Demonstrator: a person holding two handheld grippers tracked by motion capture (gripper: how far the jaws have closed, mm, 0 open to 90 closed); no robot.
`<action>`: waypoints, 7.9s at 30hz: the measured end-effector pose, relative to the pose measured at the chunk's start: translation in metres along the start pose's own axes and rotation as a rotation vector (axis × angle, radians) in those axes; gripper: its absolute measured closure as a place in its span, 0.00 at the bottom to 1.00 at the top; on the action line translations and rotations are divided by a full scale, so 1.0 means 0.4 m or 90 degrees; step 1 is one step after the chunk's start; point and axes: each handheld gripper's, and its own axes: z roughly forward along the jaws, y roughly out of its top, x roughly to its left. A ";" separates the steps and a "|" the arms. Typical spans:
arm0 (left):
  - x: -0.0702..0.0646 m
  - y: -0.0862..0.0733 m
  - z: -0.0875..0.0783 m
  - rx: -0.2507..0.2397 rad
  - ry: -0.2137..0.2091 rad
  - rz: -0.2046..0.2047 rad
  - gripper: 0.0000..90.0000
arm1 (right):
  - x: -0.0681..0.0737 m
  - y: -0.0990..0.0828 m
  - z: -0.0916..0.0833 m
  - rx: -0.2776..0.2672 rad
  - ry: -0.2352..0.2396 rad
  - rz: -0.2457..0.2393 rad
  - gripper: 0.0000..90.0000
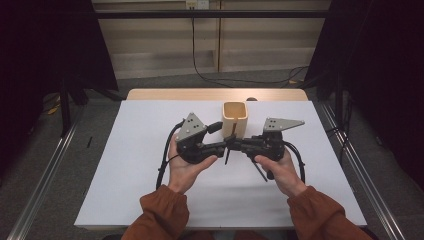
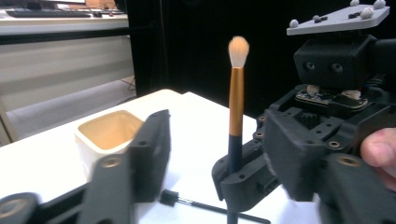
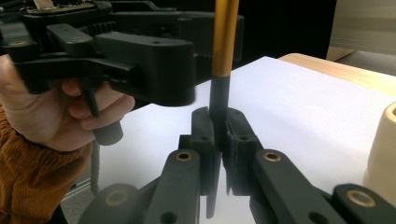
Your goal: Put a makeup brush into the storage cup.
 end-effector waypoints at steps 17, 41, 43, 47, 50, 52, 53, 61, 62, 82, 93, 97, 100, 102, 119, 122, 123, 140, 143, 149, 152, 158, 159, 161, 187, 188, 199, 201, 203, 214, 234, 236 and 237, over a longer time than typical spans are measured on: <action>0.024 -0.011 -0.016 0.006 0.065 0.026 0.03 | -0.008 -0.004 -0.013 0.001 -0.023 -0.010 0.93; 0.070 -0.076 -0.105 0.017 0.149 -0.018 0.02 | -0.025 -0.009 -0.042 -0.008 -0.052 -0.013 0.93; 0.070 -0.084 -0.114 0.021 0.149 -0.018 0.02 | -0.025 -0.008 -0.046 -0.010 -0.054 -0.016 0.93; 0.074 -0.101 -0.139 0.027 0.157 -0.016 0.02 | -0.028 -0.005 -0.058 -0.016 -0.060 -0.016 0.93; 0.078 -0.114 -0.159 0.018 0.166 -0.020 0.02 | -0.033 -0.007 -0.065 -0.017 -0.066 -0.014 0.93; 0.080 -0.127 -0.172 0.018 0.174 -0.022 0.01 | -0.036 -0.010 -0.068 -0.016 -0.072 -0.014 0.93; 0.082 -0.134 -0.177 0.019 0.180 -0.022 0.01 | -0.037 -0.011 -0.069 -0.016 -0.073 -0.014 0.93; 0.093 -0.173 -0.232 0.042 0.189 -0.027 0.03 | -0.043 -0.010 -0.083 -0.018 -0.091 -0.021 0.93; 0.094 -0.177 -0.239 0.044 0.189 -0.030 0.03 | -0.044 -0.010 -0.084 -0.019 -0.092 -0.021 0.93; 0.099 -0.280 -0.309 0.043 0.196 -0.057 0.04 | -0.083 0.034 -0.108 -0.042 -0.126 -0.042 0.93; 0.105 -0.289 -0.304 0.029 0.195 -0.067 0.04 | -0.105 0.074 -0.095 -0.044 -0.131 -0.048 0.93; 0.100 -0.286 -0.306 0.024 0.187 -0.062 0.04 | -0.118 0.096 -0.094 -0.042 -0.134 -0.048 0.93; 0.100 -0.284 -0.308 0.021 0.184 -0.050 0.04 | -0.121 0.114 -0.095 -0.042 -0.137 -0.054 0.93; 0.099 -0.283 -0.310 0.019 0.183 -0.049 0.04 | -0.123 0.125 -0.095 -0.044 -0.139 -0.056 0.93; 0.094 -0.282 -0.315 0.012 0.173 -0.062 0.02 | -0.183 0.204 -0.063 -0.031 -0.172 -0.056 0.93; 0.096 -0.283 -0.315 0.009 0.171 -0.068 0.02 | -0.196 0.222 -0.059 -0.033 -0.179 -0.053 0.93; 0.096 -0.284 -0.314 0.008 0.170 -0.068 0.02 | -0.198 0.230 -0.058 -0.037 -0.183 -0.052 0.93; 0.089 -0.274 -0.317 0.007 0.163 -0.051 0.02 | -0.251 0.265 -0.010 -0.029 -0.211 -0.045 0.93; 0.086 -0.273 -0.318 0.007 0.162 -0.049 0.02 | -0.256 0.267 0.004 -0.025 -0.215 -0.047 0.93; 0.086 -0.274 -0.320 0.009 0.165 -0.047 0.02 | -0.259 0.267 0.036 -0.014 -0.220 -0.052 0.93; 0.087 -0.274 -0.321 0.012 0.164 -0.049 0.02 | -0.267 0.261 0.040 -0.010 -0.226 -0.048 0.93; 0.085 -0.273 -0.321 0.014 0.160 -0.044 0.02 | -0.270 0.239 0.040 -0.001 -0.229 -0.049 0.93; 0.085 -0.273 -0.322 0.014 0.160 -0.044 0.02 | -0.271 0.235 0.041 0.000 -0.230 -0.047 0.93; 0.085 -0.274 -0.322 0.011 0.160 -0.044 0.02 | -0.274 0.227 0.042 -0.001 -0.232 -0.043 0.93; 0.097 -0.277 -0.327 0.020 0.166 -0.041 0.02 | -0.302 0.123 0.067 0.034 -0.241 -0.021 0.93; 0.097 -0.277 -0.327 0.021 0.165 -0.040 0.02 | -0.303 0.121 0.067 0.034 -0.241 -0.019 0.93; 0.093 -0.276 -0.327 0.022 0.162 -0.031 0.02 | -0.300 0.099 0.088 0.046 -0.237 -0.021 0.93; 0.094 -0.276 -0.328 0.022 0.164 -0.033 0.02 | -0.302 0.090 0.090 0.053 -0.238 -0.020 0.93; 0.096 -0.276 -0.328 0.024 0.165 -0.032 0.02 | -0.306 0.082 0.090 0.051 -0.240 -0.015 0.93; 0.093 -0.277 -0.326 0.024 0.163 -0.030 0.02 | -0.313 0.060 0.090 0.049 -0.249 -0.004 0.93; 0.095 -0.278 -0.325 0.029 0.164 -0.030 0.02 | -0.315 0.044 0.098 0.045 -0.250 0.002 0.84; 0.096 -0.279 -0.325 0.029 0.164 -0.027 0.02 | -0.314 0.045 0.097 0.044 -0.257 0.002 0.75; 0.096 -0.279 -0.324 0.029 0.164 -0.029 0.02 | -0.314 0.045 0.096 0.043 -0.262 0.002 0.71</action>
